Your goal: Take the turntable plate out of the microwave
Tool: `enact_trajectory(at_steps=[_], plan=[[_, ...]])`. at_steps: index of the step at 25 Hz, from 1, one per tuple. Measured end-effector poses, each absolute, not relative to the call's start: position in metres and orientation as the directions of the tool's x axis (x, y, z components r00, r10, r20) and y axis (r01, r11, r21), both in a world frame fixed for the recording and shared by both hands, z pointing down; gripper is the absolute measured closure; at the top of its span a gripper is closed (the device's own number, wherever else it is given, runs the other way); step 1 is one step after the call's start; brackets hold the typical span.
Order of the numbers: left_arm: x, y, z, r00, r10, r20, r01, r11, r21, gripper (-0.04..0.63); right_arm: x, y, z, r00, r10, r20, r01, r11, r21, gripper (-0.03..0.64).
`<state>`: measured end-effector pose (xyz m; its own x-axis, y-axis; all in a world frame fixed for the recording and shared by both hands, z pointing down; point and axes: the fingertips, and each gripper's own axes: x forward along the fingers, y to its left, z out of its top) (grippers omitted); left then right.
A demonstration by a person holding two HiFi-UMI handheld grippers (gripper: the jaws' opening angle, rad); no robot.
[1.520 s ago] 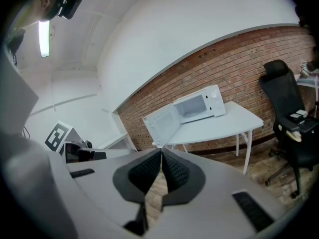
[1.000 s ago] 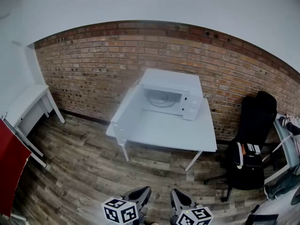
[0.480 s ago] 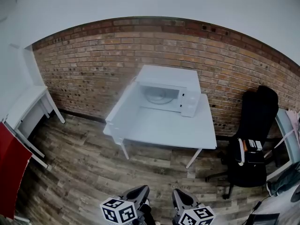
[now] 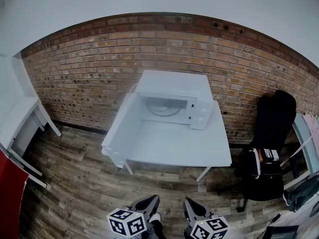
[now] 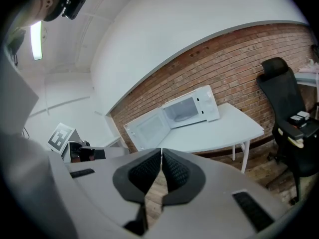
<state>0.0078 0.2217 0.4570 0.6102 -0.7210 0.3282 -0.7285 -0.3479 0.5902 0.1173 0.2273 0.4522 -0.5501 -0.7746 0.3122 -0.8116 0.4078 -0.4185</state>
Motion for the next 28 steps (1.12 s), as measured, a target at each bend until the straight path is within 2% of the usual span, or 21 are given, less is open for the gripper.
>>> enact_trajectory(at_steps=[16,28], plan=[[-0.056,0.075,0.460,0.652,-0.686,0.322,-0.704,-0.392,0.592,0.586,0.045,0.080,0.450,-0.522,-0.789,0.324,-0.823,0.367,-0.434,0.597],[-0.048,0.019,0.477,0.662,-0.671,0.334,-0.693,-0.377,0.615,0.586,0.044,0.021,0.471,-0.515,-0.765,0.386,-0.832,0.338,-0.440,0.597]])
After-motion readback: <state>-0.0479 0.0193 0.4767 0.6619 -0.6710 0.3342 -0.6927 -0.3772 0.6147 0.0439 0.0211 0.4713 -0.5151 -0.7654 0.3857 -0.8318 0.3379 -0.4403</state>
